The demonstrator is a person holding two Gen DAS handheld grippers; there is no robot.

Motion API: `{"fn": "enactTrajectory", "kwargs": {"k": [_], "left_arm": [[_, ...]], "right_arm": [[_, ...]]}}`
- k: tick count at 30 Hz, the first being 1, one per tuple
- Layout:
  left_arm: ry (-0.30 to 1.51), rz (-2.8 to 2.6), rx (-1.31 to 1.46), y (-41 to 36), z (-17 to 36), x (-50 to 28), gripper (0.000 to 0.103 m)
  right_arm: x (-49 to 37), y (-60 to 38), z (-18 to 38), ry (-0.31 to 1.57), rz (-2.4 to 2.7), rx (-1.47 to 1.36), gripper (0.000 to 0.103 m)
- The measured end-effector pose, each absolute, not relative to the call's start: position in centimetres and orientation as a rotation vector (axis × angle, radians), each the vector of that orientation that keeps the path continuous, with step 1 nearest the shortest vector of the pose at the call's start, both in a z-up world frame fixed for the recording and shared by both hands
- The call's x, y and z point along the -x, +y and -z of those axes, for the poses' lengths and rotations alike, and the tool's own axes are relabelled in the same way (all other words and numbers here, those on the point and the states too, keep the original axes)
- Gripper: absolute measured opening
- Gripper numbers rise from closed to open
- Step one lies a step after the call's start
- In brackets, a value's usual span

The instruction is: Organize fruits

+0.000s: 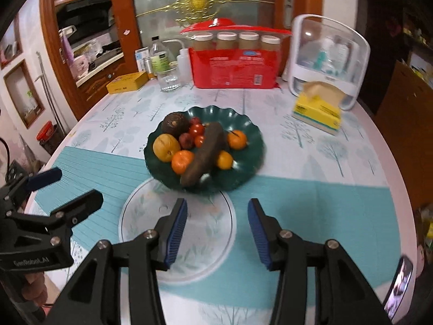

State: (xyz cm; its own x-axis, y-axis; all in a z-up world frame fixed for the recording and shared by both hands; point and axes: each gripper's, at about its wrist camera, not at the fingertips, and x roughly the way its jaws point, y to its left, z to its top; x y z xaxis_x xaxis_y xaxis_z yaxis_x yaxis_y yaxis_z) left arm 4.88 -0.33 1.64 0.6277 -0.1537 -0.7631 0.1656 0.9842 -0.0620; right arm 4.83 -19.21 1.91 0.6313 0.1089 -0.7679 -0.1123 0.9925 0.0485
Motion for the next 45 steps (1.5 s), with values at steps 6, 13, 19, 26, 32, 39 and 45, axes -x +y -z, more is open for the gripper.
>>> {"fn": "enactTrajectory", "kwargs": {"k": [6, 13, 19, 26, 32, 39, 45], "left_arm": [[0.859, 0.214, -0.025, -1.4, -2.0, -0.8, 0.102], [0.86, 0.208, -0.04, -2.4, -1.9, 2.7, 0.102], [0.85, 0.172, -0.04, -2.6, -1.8, 4.2, 0.102], [0.885, 0.181, -0.032, -2.8, -1.1, 4.9, 0.102], [0.906, 0.17, -0.023, -2.8, -0.7, 5.1, 0.102], [0.924, 0.151, -0.01, -2.5, -0.2, 4.8, 0.102], [0.924, 0.129, -0.018, -2.5, 0.0, 4.7, 0.102]], "right_arm": [[-0.1, -20.8, -2.8, 0.847, -0.068, -0.044, 0.058], [4.1, -21.8, -3.0, 0.826, -0.015, -0.105, 0.062], [5.7, -21.8, -2.9, 0.819, 0.018, -0.106, 0.066], [6.4, -21.4, -2.6, 0.814, 0.035, -0.093, 0.066], [6.6, -21.3, -1.7, 0.833, 0.044, -0.1, 0.066], [6.5, -21.4, -0.9, 0.856, 0.055, -0.109, 0.066], [6.6, -21.3, -0.9, 0.843, 0.062, -0.103, 0.066]]}}
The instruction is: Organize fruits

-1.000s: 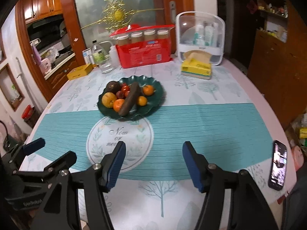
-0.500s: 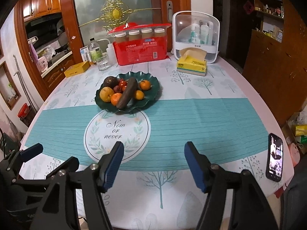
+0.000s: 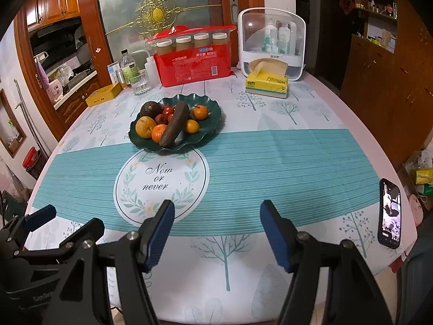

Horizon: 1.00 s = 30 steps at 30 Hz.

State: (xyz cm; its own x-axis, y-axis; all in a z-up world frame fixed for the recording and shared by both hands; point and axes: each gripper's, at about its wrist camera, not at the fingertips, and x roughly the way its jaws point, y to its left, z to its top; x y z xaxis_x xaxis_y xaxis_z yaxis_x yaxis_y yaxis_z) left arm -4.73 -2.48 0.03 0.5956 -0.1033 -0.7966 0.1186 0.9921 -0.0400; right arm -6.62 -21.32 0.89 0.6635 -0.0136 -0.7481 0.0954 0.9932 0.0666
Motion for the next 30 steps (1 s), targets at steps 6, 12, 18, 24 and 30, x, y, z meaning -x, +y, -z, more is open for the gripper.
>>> {"fn": "enactTrajectory", "kwargs": {"k": [6, 12, 18, 24, 30], "left_arm": [[0.922, 0.118, -0.019, -2.42, 0.1, 4.58, 0.102], [0.92, 0.112, -0.02, -2.36, 0.14, 4.49, 0.102], [0.919, 0.103, -0.016, -2.19, 0.14, 4.36, 0.102], [0.923, 0.103, -0.018, -2.19, 0.17, 4.34, 0.102], [0.929, 0.102, -0.017, -2.19, 0.26, 4.16, 0.102]], "right_arm": [[6.48, -21.03, -0.9, 0.837, 0.058, -0.09, 0.066], [6.48, -20.99, -0.89, 0.838, 0.057, -0.09, 0.066], [6.42, -20.78, -1.05, 0.835, 0.052, -0.086, 0.066], [6.38, -20.67, -1.1, 0.833, 0.052, -0.083, 0.066], [6.33, -20.62, -1.13, 0.833, 0.051, -0.083, 0.066]]}}
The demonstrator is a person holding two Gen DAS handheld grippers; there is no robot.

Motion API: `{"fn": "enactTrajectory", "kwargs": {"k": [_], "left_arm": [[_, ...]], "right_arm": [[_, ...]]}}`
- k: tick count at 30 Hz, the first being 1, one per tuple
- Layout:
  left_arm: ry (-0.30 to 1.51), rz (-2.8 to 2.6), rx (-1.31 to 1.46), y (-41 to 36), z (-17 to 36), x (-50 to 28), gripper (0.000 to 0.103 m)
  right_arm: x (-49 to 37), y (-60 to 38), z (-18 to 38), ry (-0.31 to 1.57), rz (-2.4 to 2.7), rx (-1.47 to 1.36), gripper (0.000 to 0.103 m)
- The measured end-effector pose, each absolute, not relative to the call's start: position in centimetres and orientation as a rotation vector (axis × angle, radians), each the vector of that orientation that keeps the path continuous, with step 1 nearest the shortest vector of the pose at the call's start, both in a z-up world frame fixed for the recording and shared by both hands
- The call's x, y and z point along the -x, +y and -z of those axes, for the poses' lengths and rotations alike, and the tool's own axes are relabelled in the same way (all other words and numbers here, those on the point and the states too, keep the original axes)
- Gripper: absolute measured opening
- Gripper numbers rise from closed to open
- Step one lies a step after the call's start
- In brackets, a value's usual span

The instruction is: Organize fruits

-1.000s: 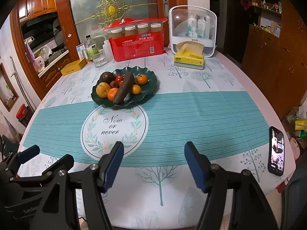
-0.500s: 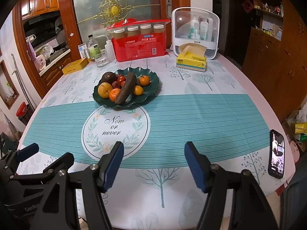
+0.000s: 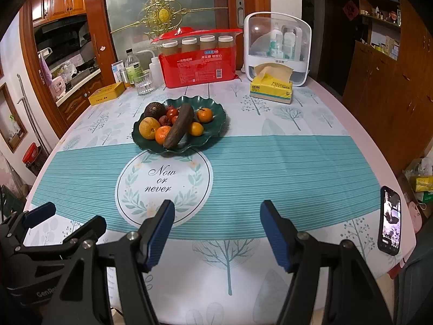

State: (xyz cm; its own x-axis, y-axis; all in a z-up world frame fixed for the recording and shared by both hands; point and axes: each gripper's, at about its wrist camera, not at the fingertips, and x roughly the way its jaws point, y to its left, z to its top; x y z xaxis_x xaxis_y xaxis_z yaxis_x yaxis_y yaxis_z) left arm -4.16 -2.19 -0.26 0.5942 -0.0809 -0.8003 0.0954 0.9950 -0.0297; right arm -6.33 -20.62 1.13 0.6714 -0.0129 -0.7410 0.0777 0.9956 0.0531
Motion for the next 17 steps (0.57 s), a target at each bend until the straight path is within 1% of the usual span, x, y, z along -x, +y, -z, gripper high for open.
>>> {"fn": "enactTrajectory", "kwargs": {"k": [17], "left_arm": [[0.933, 0.108, -0.014, -2.34, 0.84, 3.7, 0.102]], "right_arm": [[6.31, -20.56, -1.09, 0.835, 0.05, -0.084, 0.066]]}}
